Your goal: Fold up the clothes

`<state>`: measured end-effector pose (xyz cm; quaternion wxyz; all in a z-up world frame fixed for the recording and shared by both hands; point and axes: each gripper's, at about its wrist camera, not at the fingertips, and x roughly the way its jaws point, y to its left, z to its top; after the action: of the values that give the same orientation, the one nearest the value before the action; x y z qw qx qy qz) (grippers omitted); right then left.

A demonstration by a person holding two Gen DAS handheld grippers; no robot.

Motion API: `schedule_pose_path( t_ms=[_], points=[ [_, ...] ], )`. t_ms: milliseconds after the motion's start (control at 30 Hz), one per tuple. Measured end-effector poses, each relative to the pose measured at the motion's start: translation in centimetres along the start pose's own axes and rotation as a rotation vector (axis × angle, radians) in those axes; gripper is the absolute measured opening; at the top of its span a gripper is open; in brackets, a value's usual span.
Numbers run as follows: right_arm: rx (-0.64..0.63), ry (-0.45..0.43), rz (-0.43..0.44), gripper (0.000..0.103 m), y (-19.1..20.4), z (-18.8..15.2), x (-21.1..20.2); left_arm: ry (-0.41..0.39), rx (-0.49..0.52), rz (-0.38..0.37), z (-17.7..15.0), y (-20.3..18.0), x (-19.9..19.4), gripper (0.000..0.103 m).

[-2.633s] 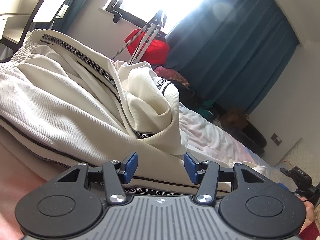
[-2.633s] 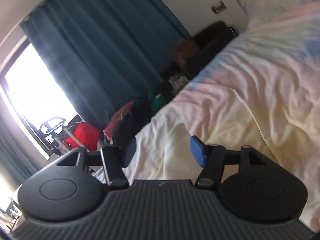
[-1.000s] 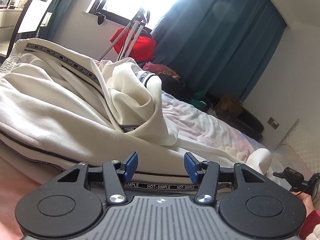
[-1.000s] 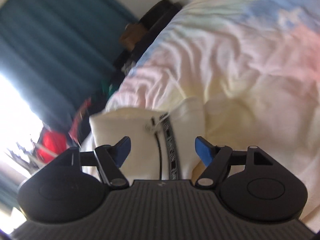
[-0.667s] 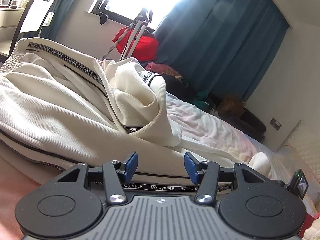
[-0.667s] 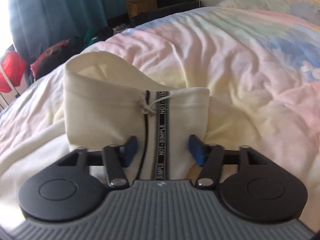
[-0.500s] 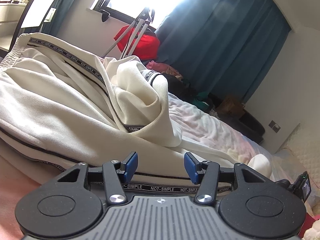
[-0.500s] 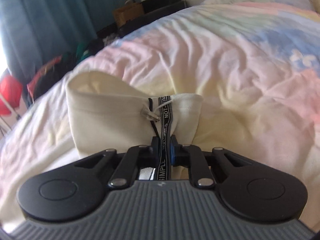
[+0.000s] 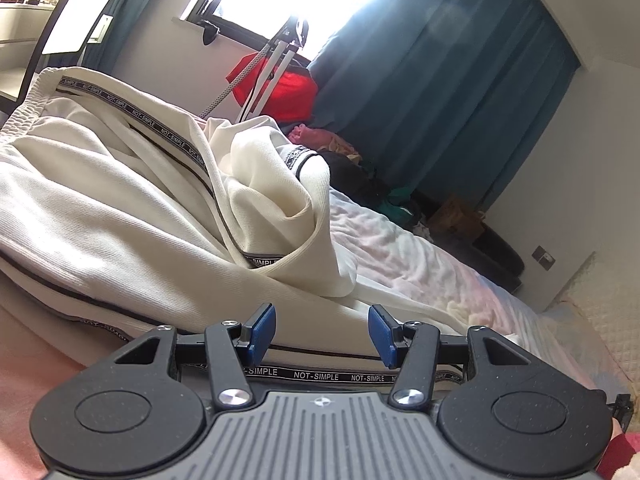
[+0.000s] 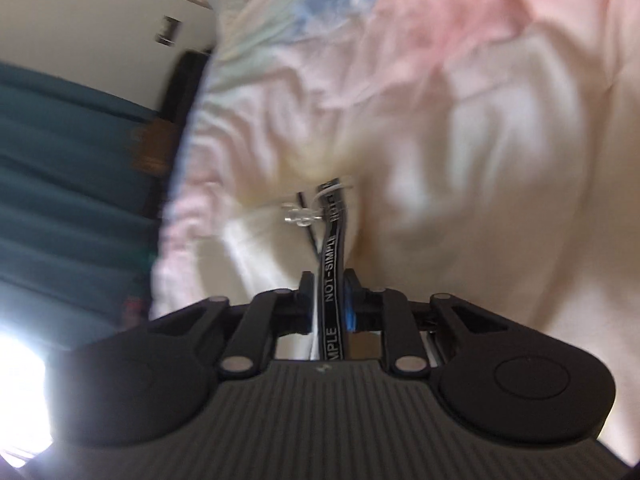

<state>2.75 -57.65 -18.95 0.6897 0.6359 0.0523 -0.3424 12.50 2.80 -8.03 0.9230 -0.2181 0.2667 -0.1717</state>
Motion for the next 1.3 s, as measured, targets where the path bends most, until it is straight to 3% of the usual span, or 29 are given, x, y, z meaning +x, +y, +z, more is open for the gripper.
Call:
schedule_pose_path(
  t_ms=[33, 67, 133, 233, 367, 400, 433, 467, 633, 767, 967, 1033, 1100, 1200, 1267, 1300],
  points=[
    [-0.009, 0.011, 0.019, 0.063, 0.3, -0.1, 0.2, 0.008, -0.016, 0.027, 0.2, 0.3, 0.0, 0.057],
    [-0.029, 0.013, 0.010, 0.078, 0.6, -0.2, 0.4, 0.017, -0.033, 0.055, 0.3, 0.5, -0.1, 0.059],
    [-0.064, -0.001, -0.024, 0.076, 1.2, -0.3, 0.6, 0.047, -0.093, 0.146, 0.6, 1.6, -0.3, 0.061],
    [-0.090, -0.003, -0.063, 0.076, 1.4, -0.2, 1.6, 0.087, -0.290, 0.219, 0.9, 5.1, -1.5, 0.061],
    [-0.169, -0.047, -0.120, 0.060, 1.8, -0.3, 2.4, 0.153, -0.556, 0.227, 1.5, 9.6, -3.6, 0.062],
    [-0.183, -0.053, -0.123, 0.052, 1.9, -0.2, 2.7, 0.147, -0.623, 0.225, 1.5, 10.6, -4.2, 0.063],
    [-0.194, -0.059, -0.126, 0.029, 2.0, -0.1, 3.0, 0.129, -0.706, 0.217, 1.4, 11.9, -5.0, 0.066],
    [-0.195, -0.074, -0.108, 0.015, 2.0, 0.2, 3.1, 0.111, -0.765, 0.214, 1.2, 12.9, -5.6, 0.066],
    [-0.303, -0.205, -0.027, 0.013, 4.6, 0.9, 2.3, 0.030, -0.985, 0.222, 0.4, 17.2, -6.9, 0.067],
    [-0.369, -0.226, -0.037, 0.013, 5.6, 0.7, 2.1, -0.045, -1.020, 0.251, 0.9, 18.7, -7.1, 0.064],
    [-0.322, -0.206, -0.087, 0.013, 4.3, 1.0, 2.5, -0.139, -0.867, 0.270, 2.8, 17.4, -7.9, 0.062],
    [-0.305, -0.195, -0.093, 0.013, 3.9, 1.0, 2.6, -0.139, -0.847, 0.273, 3.2, 17.6, -7.3, 0.062],
    [-0.311, -0.174, -0.088, 0.013, 3.7, 1.0, 2.9, -0.111, -0.891, 0.284, 3.2, 18.3, -6.2, 0.062],
    [-0.349, -0.143, -0.086, 0.013, 3.2, 1.0, 3.2, -0.113, -0.958, 0.269, 3.5, 19.6, -5.4, 0.053],
    [-0.349, -0.121, -0.085, 0.013, 2.6, 1.1, 3.1, -0.120, -0.972, 0.250, 4.2, 20.4, -5.3, 0.040],
    [-0.314, -0.109, -0.082, 0.013, 2.1, 1.3, 2.9, -0.124, -0.976, 0.241, 4.5, 20.7, -5.3, 0.024]
  ],
)
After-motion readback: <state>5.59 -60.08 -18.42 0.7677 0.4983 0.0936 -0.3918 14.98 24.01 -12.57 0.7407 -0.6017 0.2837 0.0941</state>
